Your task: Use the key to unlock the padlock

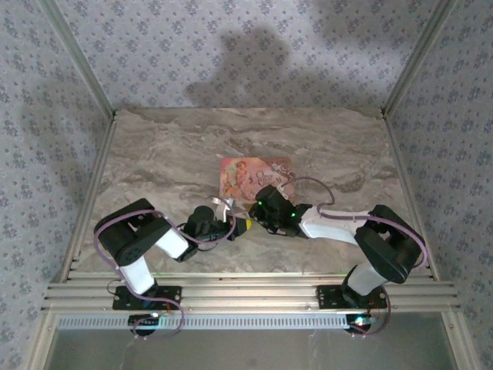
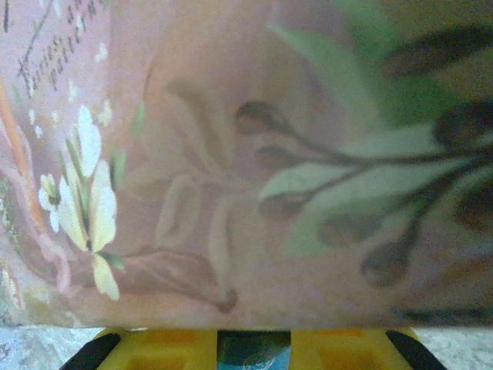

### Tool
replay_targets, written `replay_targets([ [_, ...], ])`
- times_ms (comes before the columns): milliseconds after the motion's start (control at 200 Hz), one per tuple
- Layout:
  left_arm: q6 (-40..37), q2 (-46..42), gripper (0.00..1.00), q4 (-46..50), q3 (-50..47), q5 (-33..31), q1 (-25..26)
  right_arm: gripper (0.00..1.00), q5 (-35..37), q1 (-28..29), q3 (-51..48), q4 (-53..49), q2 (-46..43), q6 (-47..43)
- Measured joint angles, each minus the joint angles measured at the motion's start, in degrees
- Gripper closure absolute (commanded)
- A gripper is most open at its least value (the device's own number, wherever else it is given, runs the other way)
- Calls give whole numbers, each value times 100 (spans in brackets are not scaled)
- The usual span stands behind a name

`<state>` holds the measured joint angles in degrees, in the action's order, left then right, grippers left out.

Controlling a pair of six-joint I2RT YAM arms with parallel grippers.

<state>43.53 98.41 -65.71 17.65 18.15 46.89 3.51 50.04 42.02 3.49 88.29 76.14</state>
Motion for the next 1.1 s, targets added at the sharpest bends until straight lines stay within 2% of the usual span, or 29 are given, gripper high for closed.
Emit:
replay_targets([
  [135, -636, -151, 100, 293, 22, -485, 240, 100, 22, -2, 0, -11, -2, -9],
  [345, -2256, -433, 100, 931, 129, -1882, 970, 100, 9, -4, -4, -247, -105, -74],
  [425, -2647, -442, 100, 1019, 157, -2138, 1091, 86, -2, -11, -11, -286, -127, -92],
  [555, -2962, -457, 100, 1049, 170, -2273, 1163, 71, -7, -13, -20, -334, -153, -94],
  [635, -3051, -461, 100, 1128, 168, -2269, 1176, 55, -42, -13, -44, -376, -166, -107],
  [695, -3071, -459, 100, 1152, 168, -2253, 1200, 48, -170, 0, -46, -345, -210, -68],
  [1099, -3110, -555, 100, 1237, 170, -2251, 1217, 48, -374, 59, -52, -396, -293, -52],
])
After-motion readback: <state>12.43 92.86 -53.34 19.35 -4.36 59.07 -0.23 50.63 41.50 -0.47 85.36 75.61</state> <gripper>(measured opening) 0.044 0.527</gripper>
